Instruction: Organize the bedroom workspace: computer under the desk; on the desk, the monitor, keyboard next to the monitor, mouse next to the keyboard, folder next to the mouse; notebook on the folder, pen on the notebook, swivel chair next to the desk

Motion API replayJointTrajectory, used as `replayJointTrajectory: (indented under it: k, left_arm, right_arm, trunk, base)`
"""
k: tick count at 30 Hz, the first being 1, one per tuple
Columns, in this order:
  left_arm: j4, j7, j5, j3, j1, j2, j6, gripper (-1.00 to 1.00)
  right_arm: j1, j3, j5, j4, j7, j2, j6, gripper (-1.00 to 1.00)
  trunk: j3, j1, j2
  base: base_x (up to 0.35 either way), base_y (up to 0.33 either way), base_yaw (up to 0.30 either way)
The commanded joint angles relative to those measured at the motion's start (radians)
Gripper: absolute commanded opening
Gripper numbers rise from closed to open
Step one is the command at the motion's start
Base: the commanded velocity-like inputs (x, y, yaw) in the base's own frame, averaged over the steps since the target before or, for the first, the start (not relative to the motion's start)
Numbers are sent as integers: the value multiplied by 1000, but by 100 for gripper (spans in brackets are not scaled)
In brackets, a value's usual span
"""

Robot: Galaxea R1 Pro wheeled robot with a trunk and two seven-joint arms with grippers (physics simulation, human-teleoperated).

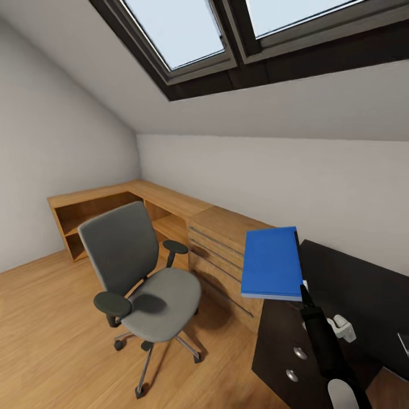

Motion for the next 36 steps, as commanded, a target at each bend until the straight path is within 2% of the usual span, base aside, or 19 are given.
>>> replayJointTrajectory:
  k: [1, 7, 13, 23, 29, 30, 31, 34, 35, 36]
  left_arm:
    - [-2, 3, 10, 1, 0, -1, 4, 100]
    - [-2, 3, 10, 1, 0, -2, 4, 100]
    - [-2, 3, 10, 1, 0, -2, 4, 100]
    - [-1, 3, 10, 1, 0, -2, 4, 100]
    - [1, 3, 9, 1, 0, -3, 5, 100]
    - [1, 3, 10, 1, -1, -3, 5, 100]
    - [1, 3, 10, 1, -1, -3, 5, 100]
    - [1, 3, 10, 1, 0, -3, 5, 100]
    - [1, 3, 10, 1, 0, -3, 4, 100]
    - [1, 3, 10, 1, 0, -3, 4, 100]
  right_arm:
    - [-1, -1, -10, 1, 5, 1, 1, -100]
    - [0, 0, -9, 1, 4, 1, -2, -100]
    - [-1, -2, -9, 1, 2, 0, -2, -100]
    - [-1, -7, -10, 20, -51, -2, -1, -100]
    - [-1, -10, -15, 22, -106, -4, -1, -100]
    - [-1, -17, -46, 22, -134, -4, -1, -100]
    - [-1, -19, -56, 22, -139, -4, -1, -100]
    - [-1, -23, -124, 22, -171, -6, 1, -100]
    - [-1, -24, -182, 22, -197, -7, 3, -100]
    - [-1, -24, -188, 22, -201, -7, 3, -100]
  trunk:
    - [2, -4, 7]
    - [21, -27, 49]
    - [40, -50, 91]
    - [71, -88, 161]
    - [89, -111, 203]
    - [92, -115, 210]
    - [94, -119, 217]
    - [103, -130, 238]
    - [105, -134, 245]
    - [108, -138, 252]
  base:
    - [0, 0, 0]
    - [0, 0, -33]
    - [0, 0, -218]
    - [0, 0, -264]
    - [0, 0, -266]
    - [0, 0, -266]
    - [0, 0, -266]
    - [0, 0, -266]
    - [0, 0, -266]
    - [0, 0, -266]
